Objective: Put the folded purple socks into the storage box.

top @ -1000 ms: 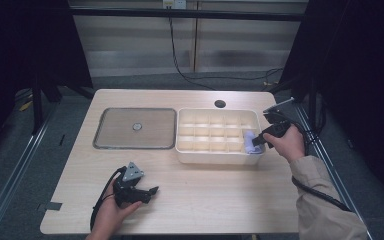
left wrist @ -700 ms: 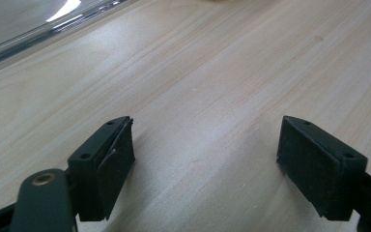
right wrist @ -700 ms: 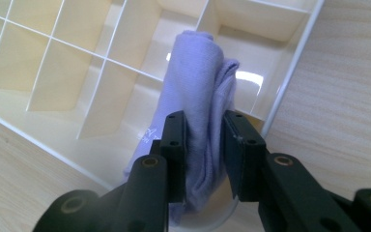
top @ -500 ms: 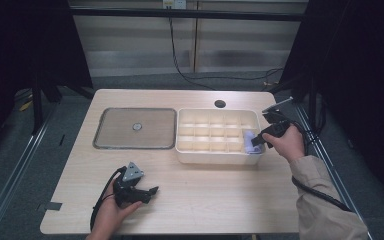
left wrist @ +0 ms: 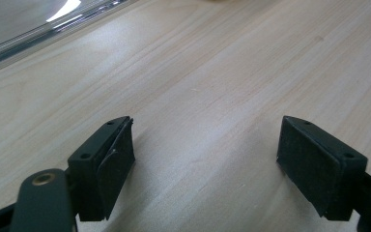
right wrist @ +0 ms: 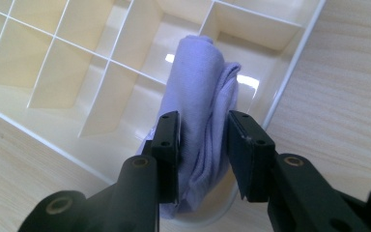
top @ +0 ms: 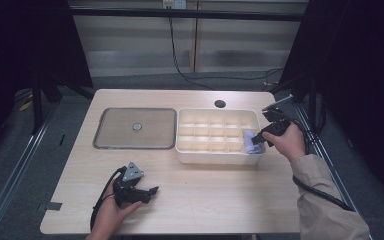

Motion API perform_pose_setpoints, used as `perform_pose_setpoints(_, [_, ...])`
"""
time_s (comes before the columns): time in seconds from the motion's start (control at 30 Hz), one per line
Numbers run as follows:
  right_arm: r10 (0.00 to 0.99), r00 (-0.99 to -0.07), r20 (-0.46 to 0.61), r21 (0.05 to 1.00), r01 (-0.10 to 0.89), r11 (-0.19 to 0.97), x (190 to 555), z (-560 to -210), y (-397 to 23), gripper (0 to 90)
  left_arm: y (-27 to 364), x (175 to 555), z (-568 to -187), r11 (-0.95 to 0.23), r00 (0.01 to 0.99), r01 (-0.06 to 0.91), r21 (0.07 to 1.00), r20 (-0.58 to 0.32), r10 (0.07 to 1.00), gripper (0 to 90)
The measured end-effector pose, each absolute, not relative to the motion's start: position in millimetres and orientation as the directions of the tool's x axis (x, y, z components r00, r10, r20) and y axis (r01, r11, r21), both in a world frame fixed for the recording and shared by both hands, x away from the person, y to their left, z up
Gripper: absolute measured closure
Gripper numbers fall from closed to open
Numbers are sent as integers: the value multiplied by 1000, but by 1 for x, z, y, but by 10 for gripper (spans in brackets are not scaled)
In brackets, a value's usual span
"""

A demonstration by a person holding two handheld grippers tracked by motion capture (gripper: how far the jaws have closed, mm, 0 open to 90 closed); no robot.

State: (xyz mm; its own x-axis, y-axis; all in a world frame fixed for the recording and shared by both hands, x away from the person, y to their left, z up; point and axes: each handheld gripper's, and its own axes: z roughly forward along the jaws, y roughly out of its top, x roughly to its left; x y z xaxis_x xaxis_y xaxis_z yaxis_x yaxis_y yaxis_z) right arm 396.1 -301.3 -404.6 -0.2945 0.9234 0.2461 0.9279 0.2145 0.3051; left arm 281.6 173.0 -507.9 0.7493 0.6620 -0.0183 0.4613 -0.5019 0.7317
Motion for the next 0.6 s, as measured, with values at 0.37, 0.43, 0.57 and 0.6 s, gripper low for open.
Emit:
perform_pose_setpoints(0.37, [927, -299, 226, 310, 924, 223, 396, -395, -301, 649, 173, 282, -508, -502, 749, 462, 731, -19, 662, 203])
perform_pose_setpoints(0.43, [927, -306, 218, 312, 922, 231, 397, -394, -301, 646, 173, 282, -508, -502, 750, 460, 732, -18, 661, 203])
perform_pose_setpoints(0.57, [929, -308, 207, 312, 921, 235, 398, -392, -299, 638, 173, 282, -508, -502, 749, 462, 732, -19, 662, 203])
perform_pose_setpoints(0.6, [929, -306, 208, 314, 920, 233, 398, -391, -299, 638, 173, 282, -508, -502, 750, 461, 732, -18, 661, 203])
